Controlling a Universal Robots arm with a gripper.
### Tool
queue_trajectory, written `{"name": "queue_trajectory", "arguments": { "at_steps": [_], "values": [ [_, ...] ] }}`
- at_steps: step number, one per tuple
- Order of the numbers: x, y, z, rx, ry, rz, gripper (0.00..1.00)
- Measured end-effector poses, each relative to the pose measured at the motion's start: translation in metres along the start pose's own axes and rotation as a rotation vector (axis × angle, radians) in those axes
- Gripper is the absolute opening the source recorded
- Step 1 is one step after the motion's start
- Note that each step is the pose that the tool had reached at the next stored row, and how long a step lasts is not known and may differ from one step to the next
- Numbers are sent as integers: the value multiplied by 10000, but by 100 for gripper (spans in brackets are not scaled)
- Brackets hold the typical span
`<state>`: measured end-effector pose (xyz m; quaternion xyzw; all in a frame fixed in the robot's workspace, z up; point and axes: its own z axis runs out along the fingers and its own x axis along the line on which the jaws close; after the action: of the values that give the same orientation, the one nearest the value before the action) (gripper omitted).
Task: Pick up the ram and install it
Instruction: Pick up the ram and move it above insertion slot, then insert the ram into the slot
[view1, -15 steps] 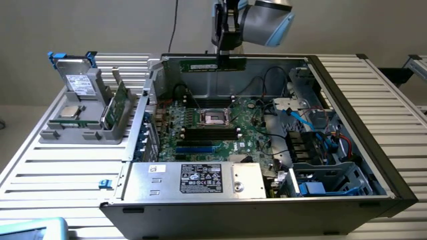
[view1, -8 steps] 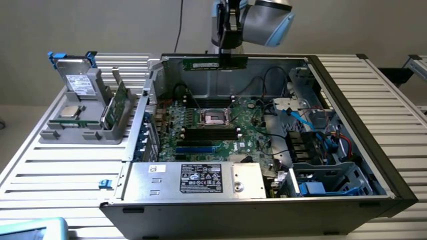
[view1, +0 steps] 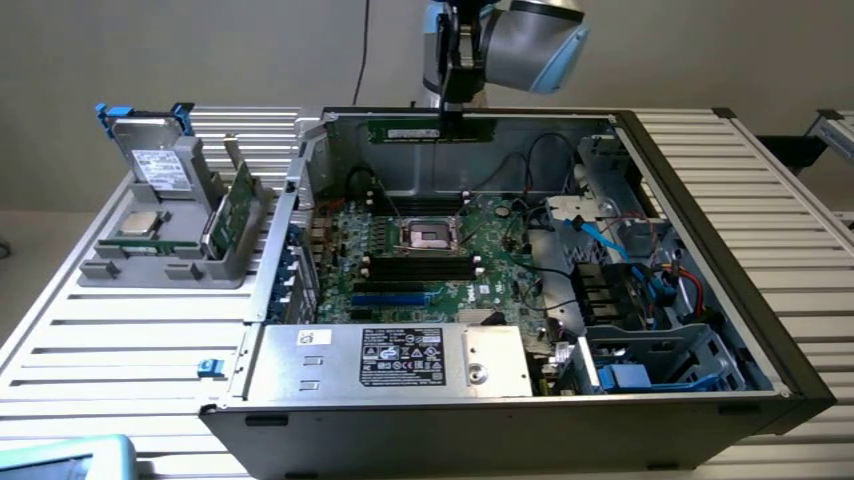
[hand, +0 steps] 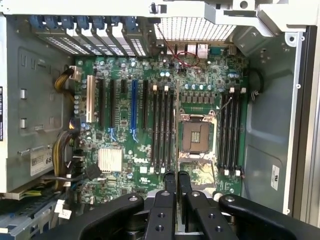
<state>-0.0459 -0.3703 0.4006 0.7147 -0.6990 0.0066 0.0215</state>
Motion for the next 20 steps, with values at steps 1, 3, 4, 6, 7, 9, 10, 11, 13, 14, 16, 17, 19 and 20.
{"name": "queue_trajectory", "arguments": {
  "at_steps": [1,3,4,6,7,9,10,11,13,14,16,17,19,20],
  "values": [
    [-2,-6,5,-4,-1,31,14],
    [-7,-30,16,-8,6,63,14],
    [-12,-37,23,-9,27,66,14],
    [-23,-40,39,-10,118,68,14],
    [-28,-41,46,-11,169,69,14],
    [-30,-43,55,-12,202,68,14],
    [-30,-44,57,-12,203,69,14],
    [-30,-44,57,-12,204,70,14],
    [-30,-44,57,-12,203,70,14],
    [-30,-44,57,-12,204,70,14],
    [-30,-44,57,-11,204,70,14],
    [-30,-44,57,-12,203,70,14],
    [-30,-44,57,-11,204,70,14],
    [-30,-42,58,-13,205,70,14]
  ]
}}
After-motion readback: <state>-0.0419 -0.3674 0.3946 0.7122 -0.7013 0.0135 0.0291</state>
